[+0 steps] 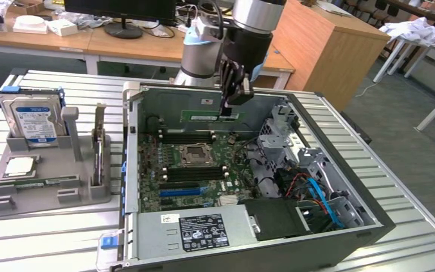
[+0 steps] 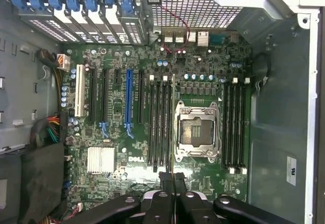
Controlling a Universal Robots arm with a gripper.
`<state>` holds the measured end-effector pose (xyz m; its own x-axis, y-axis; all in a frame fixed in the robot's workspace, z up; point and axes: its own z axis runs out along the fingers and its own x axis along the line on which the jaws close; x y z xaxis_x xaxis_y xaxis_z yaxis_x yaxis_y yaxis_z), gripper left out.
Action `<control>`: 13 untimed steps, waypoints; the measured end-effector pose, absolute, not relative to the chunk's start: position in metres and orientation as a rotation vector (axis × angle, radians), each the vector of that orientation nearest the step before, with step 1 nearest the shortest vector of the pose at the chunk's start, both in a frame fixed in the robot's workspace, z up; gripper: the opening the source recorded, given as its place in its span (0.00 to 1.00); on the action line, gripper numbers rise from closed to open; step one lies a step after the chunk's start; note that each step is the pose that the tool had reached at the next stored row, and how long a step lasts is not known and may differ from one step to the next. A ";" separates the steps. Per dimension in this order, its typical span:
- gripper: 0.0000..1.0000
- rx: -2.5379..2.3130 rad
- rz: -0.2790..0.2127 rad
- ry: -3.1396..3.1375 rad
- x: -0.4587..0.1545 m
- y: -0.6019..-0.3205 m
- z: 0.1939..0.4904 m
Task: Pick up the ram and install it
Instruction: 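Insert the ram into the slot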
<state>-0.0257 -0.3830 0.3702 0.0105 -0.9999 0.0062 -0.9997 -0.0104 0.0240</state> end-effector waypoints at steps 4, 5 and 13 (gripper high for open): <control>0.12 2.216 -0.019 -2.197 -0.026 -0.384 0.363; 0.12 2.215 -0.019 -2.197 -0.026 -0.384 0.361; 0.12 2.210 -0.017 -2.201 -0.026 -0.394 0.349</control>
